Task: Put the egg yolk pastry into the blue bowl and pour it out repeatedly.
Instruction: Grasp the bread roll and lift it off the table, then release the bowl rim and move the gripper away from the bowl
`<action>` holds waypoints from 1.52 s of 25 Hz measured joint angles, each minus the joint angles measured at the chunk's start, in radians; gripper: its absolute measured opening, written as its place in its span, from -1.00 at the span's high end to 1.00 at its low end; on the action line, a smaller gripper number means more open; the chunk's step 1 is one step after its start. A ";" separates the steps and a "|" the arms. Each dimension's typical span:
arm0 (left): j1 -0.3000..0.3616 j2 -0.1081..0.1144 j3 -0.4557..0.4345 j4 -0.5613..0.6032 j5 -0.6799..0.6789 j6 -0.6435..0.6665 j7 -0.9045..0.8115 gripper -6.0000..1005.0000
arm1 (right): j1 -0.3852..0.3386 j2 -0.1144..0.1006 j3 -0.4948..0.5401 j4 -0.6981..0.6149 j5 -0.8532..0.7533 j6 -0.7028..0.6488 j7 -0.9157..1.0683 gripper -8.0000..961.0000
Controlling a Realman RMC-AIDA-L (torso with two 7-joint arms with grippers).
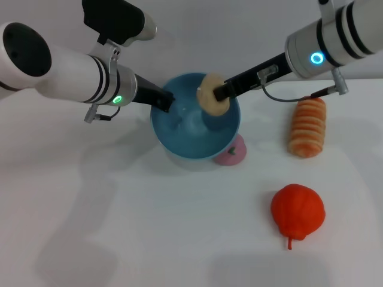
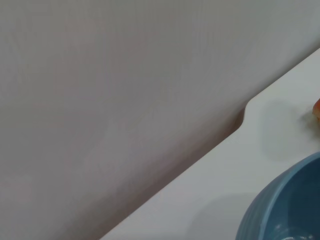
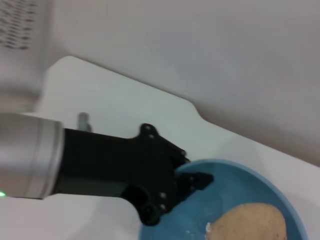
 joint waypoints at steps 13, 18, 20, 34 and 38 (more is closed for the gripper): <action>0.001 -0.002 0.001 0.001 -0.002 -0.007 -0.006 0.99 | -0.026 0.001 0.008 0.025 0.045 0.063 -0.032 0.63; -0.012 0.020 -0.025 -0.009 0.020 -0.093 -0.020 0.99 | -0.146 0.001 0.030 -0.128 0.047 0.095 -0.028 0.32; -0.016 0.028 -0.045 -0.027 0.057 -0.129 -0.041 0.99 | -0.197 0.001 0.050 -0.170 0.049 0.113 -0.024 0.17; -0.032 0.012 -0.127 -0.079 0.337 -0.283 -0.165 0.99 | -0.305 0.001 0.097 -0.194 0.085 0.147 -0.021 -0.01; -0.027 0.007 -0.127 -0.054 0.337 -0.294 -0.166 0.99 | -0.307 0.001 0.097 -0.192 0.085 0.159 -0.022 -0.01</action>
